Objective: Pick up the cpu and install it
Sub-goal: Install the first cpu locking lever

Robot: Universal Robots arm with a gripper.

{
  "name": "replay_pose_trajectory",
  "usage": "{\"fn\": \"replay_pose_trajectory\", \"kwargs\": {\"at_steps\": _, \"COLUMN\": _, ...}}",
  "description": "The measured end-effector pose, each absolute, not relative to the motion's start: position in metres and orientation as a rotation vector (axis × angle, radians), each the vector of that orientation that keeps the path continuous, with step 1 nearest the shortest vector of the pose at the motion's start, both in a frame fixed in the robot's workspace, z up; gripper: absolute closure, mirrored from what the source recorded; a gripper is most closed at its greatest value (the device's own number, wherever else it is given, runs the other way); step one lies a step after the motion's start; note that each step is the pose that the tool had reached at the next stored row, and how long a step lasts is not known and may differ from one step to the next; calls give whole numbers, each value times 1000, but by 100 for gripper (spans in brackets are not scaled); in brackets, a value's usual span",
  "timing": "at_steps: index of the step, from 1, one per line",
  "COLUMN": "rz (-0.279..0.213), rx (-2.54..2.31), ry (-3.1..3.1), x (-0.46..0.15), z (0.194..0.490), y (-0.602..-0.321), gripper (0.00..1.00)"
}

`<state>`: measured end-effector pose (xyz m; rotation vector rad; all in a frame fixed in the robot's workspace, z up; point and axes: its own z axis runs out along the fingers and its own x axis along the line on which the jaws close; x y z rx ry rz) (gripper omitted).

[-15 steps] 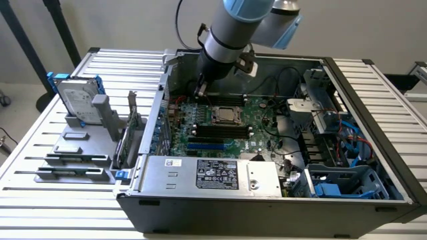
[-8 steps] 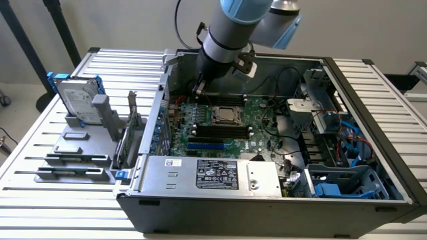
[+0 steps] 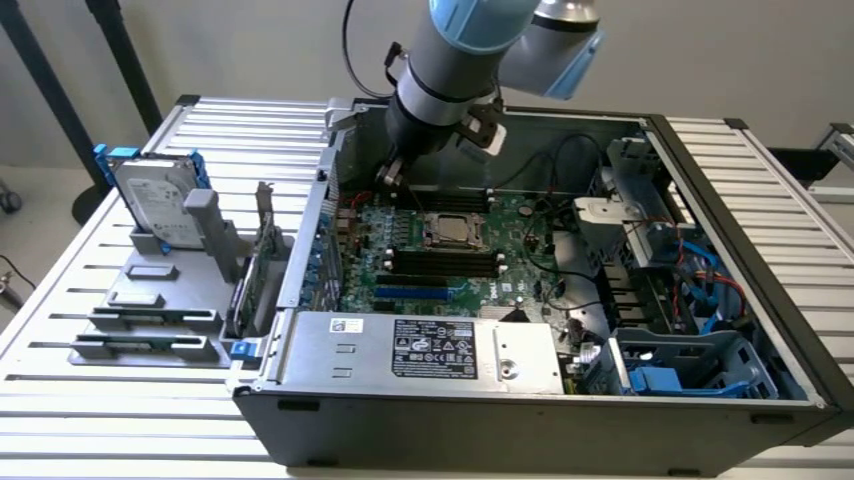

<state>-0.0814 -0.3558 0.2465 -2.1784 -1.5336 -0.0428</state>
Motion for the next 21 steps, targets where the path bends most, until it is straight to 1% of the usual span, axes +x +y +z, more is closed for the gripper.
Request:
{"fn": "replay_pose_trajectory", "kwargs": {"at_steps": 11, "rz": -72, "rx": -2249, "ry": -1432, "x": -88, "z": 240, "y": -356, "gripper": 89}}
{"fn": "replay_pose_trajectory", "kwargs": {"at_steps": 21, "rz": -121, "rx": -2352, "ry": -1262, "x": -88, "z": 233, "y": -356, "gripper": 89}}
